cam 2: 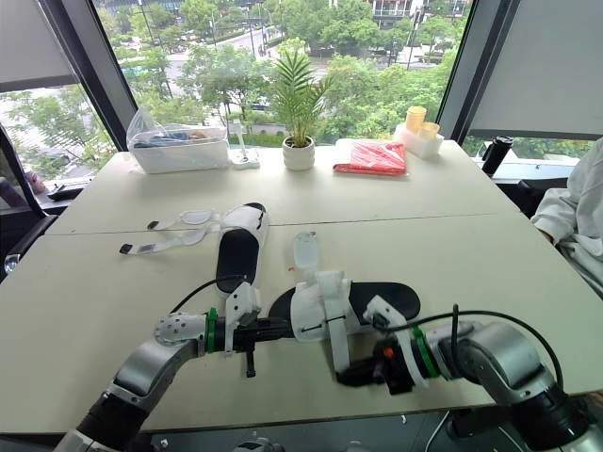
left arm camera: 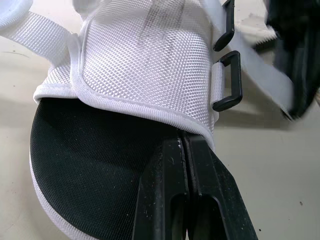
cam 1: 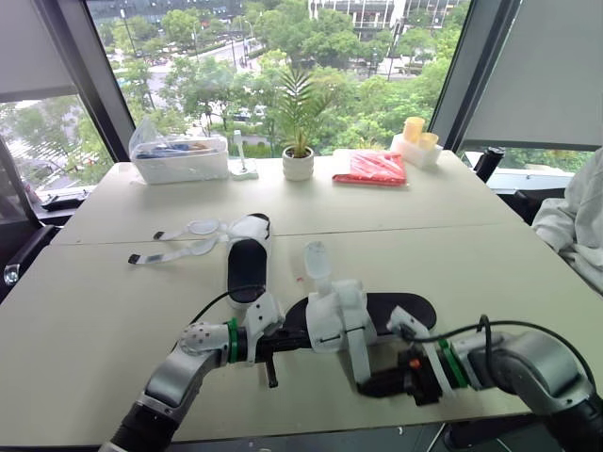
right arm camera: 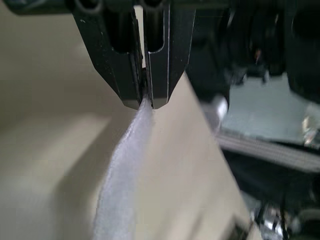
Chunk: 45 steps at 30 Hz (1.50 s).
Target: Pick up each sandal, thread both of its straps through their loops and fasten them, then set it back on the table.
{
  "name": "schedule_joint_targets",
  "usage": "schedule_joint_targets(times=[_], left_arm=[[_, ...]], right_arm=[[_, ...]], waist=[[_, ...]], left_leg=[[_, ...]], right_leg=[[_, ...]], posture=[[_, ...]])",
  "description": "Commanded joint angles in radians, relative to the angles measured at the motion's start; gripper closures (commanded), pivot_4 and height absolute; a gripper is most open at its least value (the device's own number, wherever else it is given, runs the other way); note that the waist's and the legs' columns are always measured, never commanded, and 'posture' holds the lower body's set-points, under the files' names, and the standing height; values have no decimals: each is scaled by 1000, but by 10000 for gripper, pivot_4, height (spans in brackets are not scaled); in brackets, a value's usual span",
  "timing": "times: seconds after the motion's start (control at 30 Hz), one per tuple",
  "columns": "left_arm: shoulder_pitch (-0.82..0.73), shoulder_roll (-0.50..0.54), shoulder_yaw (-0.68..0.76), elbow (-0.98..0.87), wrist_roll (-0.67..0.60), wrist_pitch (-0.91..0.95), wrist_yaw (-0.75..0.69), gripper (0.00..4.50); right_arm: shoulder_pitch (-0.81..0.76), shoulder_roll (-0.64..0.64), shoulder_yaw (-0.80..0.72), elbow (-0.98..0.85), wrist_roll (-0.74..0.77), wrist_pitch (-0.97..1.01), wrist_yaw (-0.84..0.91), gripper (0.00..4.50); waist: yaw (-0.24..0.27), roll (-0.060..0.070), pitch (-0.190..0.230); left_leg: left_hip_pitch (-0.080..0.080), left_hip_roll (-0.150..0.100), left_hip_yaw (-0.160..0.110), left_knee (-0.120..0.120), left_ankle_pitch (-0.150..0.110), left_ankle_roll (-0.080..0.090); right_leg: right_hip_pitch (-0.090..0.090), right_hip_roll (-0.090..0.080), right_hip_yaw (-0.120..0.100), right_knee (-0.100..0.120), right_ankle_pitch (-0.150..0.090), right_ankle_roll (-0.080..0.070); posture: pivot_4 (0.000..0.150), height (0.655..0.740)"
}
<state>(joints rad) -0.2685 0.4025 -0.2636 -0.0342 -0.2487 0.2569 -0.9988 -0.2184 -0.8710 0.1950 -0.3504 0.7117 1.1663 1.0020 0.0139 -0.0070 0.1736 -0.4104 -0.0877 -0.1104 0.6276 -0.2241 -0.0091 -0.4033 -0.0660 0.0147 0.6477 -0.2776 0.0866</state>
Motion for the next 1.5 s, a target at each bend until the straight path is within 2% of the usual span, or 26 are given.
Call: schedule_joint_targets(times=[0.03,0.2,0.53,0.67,0.8,0.93,1.13,1.5], left_arm=[[29,2,-39,-13,12,22,-4,45000],[44,-1,-47,-23,14,32,5,45000],[47,12,-72,-6,50,26,25,45000],[32,17,-90,23,75,12,25,45000],[14,19,-98,53,89,-1,21,45000],[-8,25,-116,88,115,-19,23,45000],[-22,34,-136,113,126,-30,20,45000],[-24,43,-138,115,125,-26,23,45000]], right_arm=[[56,-53,22,-42,2,-11,37,44623],[139,-151,-1,-115,23,-20,78,44623],[177,-303,-210,-272,155,-21,149,44623],[73,-342,-343,-319,289,16,159,44623],[-107,-353,-358,-294,354,26,142,44623],[-300,-331,-271,-216,298,-2,141,44623],[-496,-289,-129,-102,170,-85,193,44623],[-684,-141,91,182,-136,-312,307,44623]], waist=[[1,0,0],[5,0,-1],[9,1,-1],[20,2,-1],[26,2,-2],[26,3,-2],[26,4,-2],[25,5,-3]], left_leg=[[0,0,0,0,0,0],[0,0,0,0,-2,3],[0,0,1,1,-2,3],[0,0,1,1,-2,3],[0,0,1,2,-2,3],[-1,0,1,0,-3,4],[-1,-1,2,0,-5,7],[-1,-1,4,1,-5,7]], right_leg=[[0,0,0,0,0,0],[2,0,0,-3,-1,1],[2,-1,0,-3,-1,2],[2,-1,0,-4,-2,1],[4,-1,0,-4,-3,-1],[5,-1,0,-10,-3,-1],[6,-3,0,-16,-1,2],[6,-4,0,-17,1,4]], posture=[[1500,7400],[1500,7400],[1500,7400],[1500,7400],[1500,7400],[1500,7400],[1500,7400],[1500,7400]])
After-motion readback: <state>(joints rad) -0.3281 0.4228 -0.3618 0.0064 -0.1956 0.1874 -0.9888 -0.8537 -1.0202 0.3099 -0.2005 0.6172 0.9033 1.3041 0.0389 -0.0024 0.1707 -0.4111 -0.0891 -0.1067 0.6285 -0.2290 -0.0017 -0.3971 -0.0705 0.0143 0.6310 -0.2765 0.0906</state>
